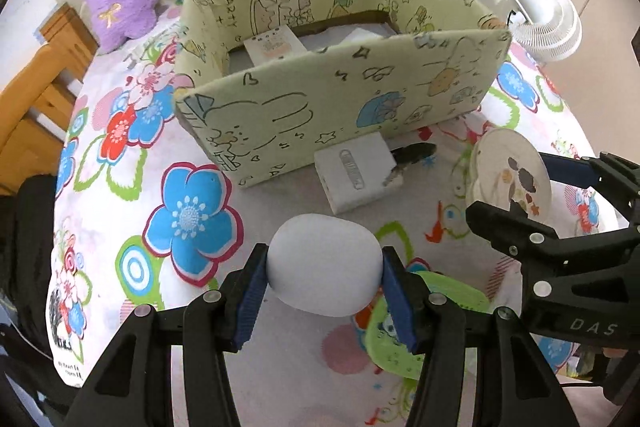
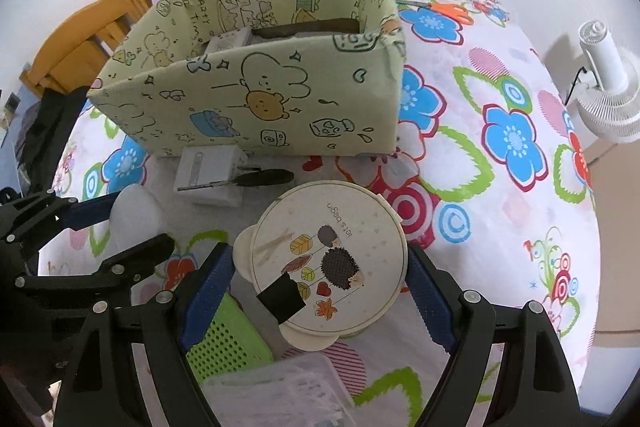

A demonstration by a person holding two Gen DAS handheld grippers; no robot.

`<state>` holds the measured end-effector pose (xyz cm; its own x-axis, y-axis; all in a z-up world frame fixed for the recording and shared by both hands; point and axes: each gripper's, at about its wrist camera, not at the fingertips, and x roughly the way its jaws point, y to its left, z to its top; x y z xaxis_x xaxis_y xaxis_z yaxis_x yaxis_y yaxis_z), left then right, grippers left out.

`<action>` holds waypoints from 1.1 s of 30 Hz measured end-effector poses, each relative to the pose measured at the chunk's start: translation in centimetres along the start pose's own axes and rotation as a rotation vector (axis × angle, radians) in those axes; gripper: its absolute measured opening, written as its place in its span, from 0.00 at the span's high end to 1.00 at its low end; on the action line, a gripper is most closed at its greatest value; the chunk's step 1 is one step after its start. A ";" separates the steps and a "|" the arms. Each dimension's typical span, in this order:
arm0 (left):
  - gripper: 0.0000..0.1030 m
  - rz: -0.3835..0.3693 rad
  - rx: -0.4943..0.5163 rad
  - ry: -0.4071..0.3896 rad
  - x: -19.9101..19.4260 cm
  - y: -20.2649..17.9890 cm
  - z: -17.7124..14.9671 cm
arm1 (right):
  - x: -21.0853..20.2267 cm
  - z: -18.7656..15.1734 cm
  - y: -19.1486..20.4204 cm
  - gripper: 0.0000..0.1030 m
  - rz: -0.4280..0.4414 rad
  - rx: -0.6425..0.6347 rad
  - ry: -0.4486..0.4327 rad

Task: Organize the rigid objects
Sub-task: 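Lift the puck and painted lid and carry both over the fabric box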

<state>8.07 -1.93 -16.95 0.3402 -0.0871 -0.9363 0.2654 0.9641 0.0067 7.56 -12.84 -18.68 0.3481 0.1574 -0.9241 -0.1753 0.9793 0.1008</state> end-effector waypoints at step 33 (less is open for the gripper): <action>0.45 -0.012 -0.096 -0.135 -9.4 -0.3 0.1 | -8.4 1.5 -0.5 0.17 -0.024 -0.055 -0.126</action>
<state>4.87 -1.40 -8.08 0.4577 -0.1255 -0.8802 0.1849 0.9818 -0.0438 6.15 -14.43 -10.43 0.4655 0.1520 -0.8719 -0.2147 0.9751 0.0553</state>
